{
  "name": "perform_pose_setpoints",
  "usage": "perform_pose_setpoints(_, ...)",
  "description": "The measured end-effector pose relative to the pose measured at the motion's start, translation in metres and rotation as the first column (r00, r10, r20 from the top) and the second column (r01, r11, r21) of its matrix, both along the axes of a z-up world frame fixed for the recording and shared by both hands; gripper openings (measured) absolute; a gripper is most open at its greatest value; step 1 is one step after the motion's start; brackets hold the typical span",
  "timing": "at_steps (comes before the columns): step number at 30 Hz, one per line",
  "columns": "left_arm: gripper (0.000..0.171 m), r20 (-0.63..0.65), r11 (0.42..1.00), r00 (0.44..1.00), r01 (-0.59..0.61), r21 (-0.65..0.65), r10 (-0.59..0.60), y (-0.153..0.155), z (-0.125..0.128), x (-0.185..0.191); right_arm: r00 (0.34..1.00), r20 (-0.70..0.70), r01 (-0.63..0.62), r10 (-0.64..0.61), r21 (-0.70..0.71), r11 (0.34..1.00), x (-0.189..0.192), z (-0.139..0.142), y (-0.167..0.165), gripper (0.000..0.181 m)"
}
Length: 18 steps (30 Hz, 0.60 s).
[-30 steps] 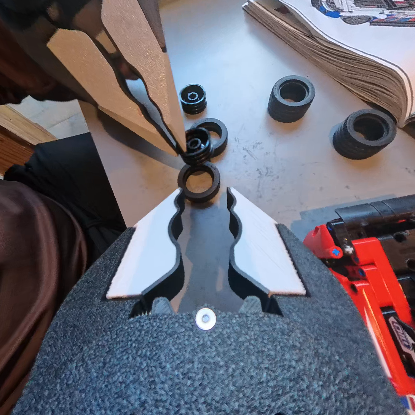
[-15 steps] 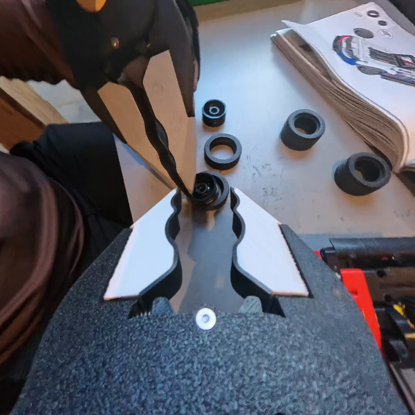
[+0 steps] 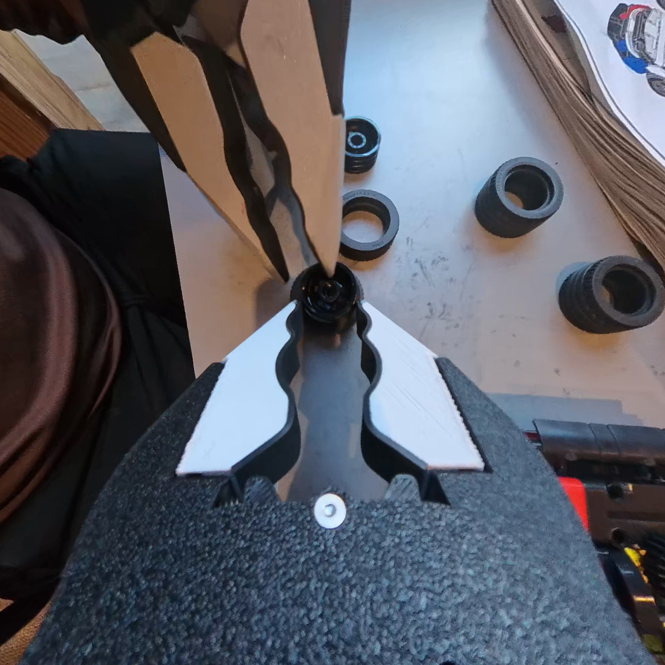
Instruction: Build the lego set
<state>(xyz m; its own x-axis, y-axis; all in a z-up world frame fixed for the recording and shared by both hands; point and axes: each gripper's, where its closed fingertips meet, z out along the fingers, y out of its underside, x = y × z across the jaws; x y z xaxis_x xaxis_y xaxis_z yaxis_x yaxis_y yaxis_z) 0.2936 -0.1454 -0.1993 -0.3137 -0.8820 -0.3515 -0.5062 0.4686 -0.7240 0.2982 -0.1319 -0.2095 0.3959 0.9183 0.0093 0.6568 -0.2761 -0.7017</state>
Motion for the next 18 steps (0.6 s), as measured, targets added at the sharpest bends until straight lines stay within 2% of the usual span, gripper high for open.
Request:
perform_pose_setpoints(4,0.031,0.005,0.996,0.999,-0.049,-0.077,0.049,0.009,0.007,-0.006,0.999,-0.036,0.016,-0.017,-0.032,0.999,0.000,0.003,0.000,0.028)
perform_pose_setpoints(7,0.028,0.025,0.997,0.999,-0.040,-0.068,0.042,0.006,0.012,-0.005,0.996,-0.090,0.024,-0.030,-0.070,0.997,-0.001,0.009,-0.003,0.028)
perform_pose_setpoints(9,0.026,0.038,1.000,0.999,-0.028,-0.006,0.028,0.002,0.015,-0.003,0.990,-0.138,0.021,-0.038,-0.124,0.992,-0.003,0.013,-0.008,0.028)
perform_pose_setpoints(13,0.025,0.056,0.976,0.998,-0.012,0.216,0.000,-0.001,0.015,0.001,0.965,-0.239,0.037,-0.104,-0.271,0.962,-0.002,0.019,-0.012,0.027)
perform_pose_setpoints(15,0.012,0.065,0.943,0.997,0.008,0.334,-0.032,-0.006,0.015,0.003,0.941,-0.297,0.062,-0.164,-0.326,0.943,0.001,0.024,-0.009,0.027)
perform_pose_setpoints(17,0.010,0.119,0.903,0.993,-0.043,0.426,-0.009,-0.002,0.023,0.007,0.905,-0.361,0.083,-0.223,-0.365,0.927,0.005,0.035,-0.004,0.027)
perform_pose_setpoints(18,0.009,0.158,0.910,0.987,-0.085,0.406,0.022,-0.001,0.028,0.010,0.890,-0.395,0.080,-0.228,-0.359,0.930,0.006,0.044,-0.004,0.027)
